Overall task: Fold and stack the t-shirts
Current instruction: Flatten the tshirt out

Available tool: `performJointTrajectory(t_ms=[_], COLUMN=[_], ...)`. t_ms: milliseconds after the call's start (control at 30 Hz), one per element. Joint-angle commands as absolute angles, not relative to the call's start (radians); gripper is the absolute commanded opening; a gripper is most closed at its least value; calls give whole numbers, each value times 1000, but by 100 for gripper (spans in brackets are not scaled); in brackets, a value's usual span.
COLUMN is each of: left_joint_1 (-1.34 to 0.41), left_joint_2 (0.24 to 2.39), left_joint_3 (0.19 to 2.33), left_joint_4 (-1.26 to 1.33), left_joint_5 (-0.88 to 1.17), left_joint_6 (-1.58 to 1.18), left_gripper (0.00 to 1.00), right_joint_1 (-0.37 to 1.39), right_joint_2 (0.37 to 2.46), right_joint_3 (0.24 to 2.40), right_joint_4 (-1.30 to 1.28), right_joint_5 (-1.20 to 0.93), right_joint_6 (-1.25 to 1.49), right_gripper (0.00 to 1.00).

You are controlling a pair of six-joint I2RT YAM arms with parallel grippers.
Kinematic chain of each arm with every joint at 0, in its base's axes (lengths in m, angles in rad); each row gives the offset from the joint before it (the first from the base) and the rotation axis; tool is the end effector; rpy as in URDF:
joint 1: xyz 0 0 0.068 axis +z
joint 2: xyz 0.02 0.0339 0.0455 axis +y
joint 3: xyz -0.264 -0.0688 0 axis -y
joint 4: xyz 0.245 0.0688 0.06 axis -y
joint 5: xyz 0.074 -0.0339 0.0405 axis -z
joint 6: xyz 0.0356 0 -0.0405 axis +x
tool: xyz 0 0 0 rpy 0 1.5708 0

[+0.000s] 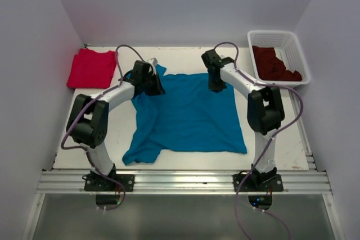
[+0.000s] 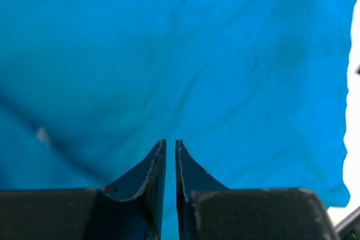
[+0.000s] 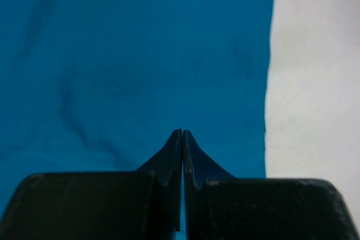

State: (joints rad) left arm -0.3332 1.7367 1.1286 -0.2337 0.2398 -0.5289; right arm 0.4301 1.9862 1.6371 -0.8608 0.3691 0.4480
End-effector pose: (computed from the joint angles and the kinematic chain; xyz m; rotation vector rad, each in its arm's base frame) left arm 0.3481 -0.1294 0.2022 -0.1295 2.4929 -0.6705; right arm 0.3827 0.1614 0.2273 0.1140 2.6507 -0.2424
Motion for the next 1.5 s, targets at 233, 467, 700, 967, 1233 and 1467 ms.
performJointTrajectory(t_ms=[233,467,700,967,1233,1467], left_joint_1=[-301,-220,-132,-124,-126,-124], left_joint_2=[2057,2141,2177,2315,2416,2485], left_joint_3=[1523,1584,1551,1676,1804,1928], left_joint_4=[-249,-376,-411,-430,-433,-434], left_joint_5=[154,11,-28,43,190,261], left_joint_6=[-439,-472,-494,-471,-430,-446], left_gripper=[0,0,0,0,0,9], right_joint_1=[371,316,284,246,203,130], right_joint_2=[2307,2312,2356,2465,2526,2549], right_joint_3=[2031,2006,2028,2117,2183,2258], right_joint_4=[-877,-856,-859,-902,-930,-963], right_joint_5=[305,316,310,262,290,354], right_joint_6=[400,380,367,385,397,436], right_gripper=[0,0,0,0,0,0])
